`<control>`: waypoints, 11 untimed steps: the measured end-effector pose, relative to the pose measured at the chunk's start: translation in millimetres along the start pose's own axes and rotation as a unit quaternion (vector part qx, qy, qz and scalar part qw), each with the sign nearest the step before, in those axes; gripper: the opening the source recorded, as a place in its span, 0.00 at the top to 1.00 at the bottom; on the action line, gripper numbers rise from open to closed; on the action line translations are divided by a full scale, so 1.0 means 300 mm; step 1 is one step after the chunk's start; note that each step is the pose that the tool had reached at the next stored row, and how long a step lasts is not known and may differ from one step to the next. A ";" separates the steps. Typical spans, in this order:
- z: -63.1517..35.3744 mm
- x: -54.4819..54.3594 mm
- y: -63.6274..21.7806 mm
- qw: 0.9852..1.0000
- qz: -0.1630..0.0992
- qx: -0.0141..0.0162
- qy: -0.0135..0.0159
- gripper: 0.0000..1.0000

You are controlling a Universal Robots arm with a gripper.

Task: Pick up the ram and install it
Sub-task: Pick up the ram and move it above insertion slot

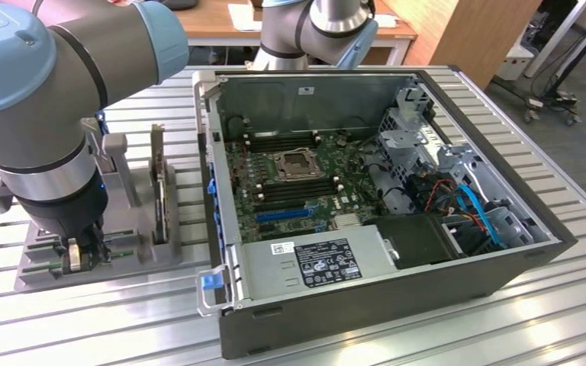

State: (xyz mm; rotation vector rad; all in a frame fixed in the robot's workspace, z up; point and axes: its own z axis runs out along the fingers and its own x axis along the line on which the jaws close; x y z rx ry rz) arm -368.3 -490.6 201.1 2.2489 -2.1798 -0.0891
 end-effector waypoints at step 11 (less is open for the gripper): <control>-0.037 -0.001 0.002 1.000 0.000 0.000 0.000 0.89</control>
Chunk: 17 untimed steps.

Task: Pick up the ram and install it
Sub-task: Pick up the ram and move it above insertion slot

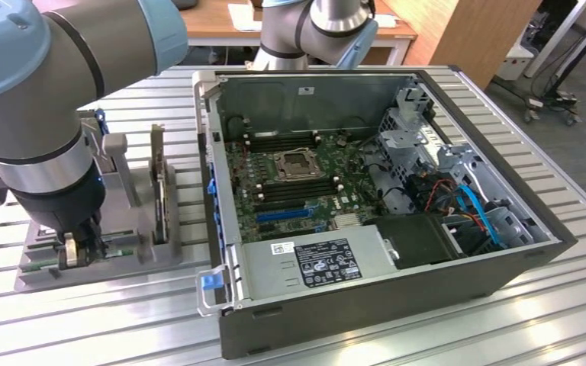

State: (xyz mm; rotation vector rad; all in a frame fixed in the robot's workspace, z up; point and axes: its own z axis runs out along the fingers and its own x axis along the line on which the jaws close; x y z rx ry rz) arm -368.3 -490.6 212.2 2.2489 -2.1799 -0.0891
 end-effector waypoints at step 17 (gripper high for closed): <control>-0.047 -0.002 0.002 1.000 0.002 0.000 0.000 0.89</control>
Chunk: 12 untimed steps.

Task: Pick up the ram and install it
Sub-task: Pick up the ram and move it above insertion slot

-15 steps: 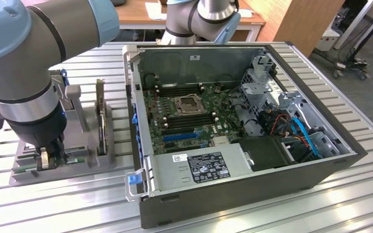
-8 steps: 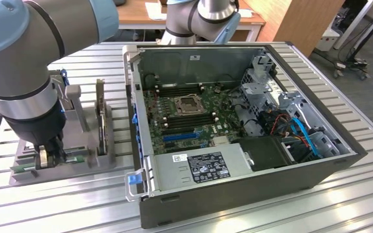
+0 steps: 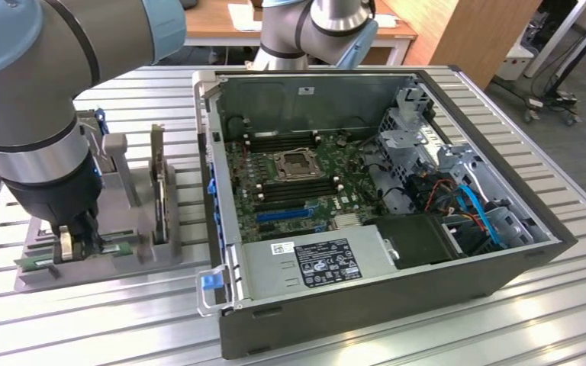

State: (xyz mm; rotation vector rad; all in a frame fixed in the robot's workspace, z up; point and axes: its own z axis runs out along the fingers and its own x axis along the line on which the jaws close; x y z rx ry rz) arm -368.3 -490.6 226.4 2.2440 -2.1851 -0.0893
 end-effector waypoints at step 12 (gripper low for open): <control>-0.025 -0.001 0.001 1.000 0.006 0.000 0.000 0.89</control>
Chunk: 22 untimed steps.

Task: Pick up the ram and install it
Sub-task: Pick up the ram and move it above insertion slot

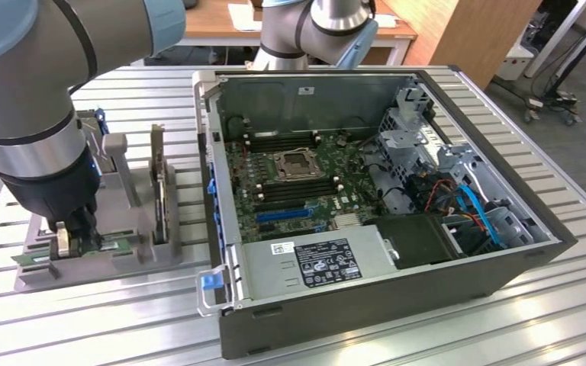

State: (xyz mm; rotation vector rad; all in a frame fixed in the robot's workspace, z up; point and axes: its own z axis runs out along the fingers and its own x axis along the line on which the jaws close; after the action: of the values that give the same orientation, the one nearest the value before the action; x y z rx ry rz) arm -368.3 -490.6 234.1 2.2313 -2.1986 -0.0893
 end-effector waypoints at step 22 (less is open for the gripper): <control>-0.026 -0.001 0.001 1.000 0.004 0.000 0.000 0.89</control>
State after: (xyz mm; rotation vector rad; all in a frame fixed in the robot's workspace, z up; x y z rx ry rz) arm -368.3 -490.7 241.9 2.2215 -2.2083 -0.0894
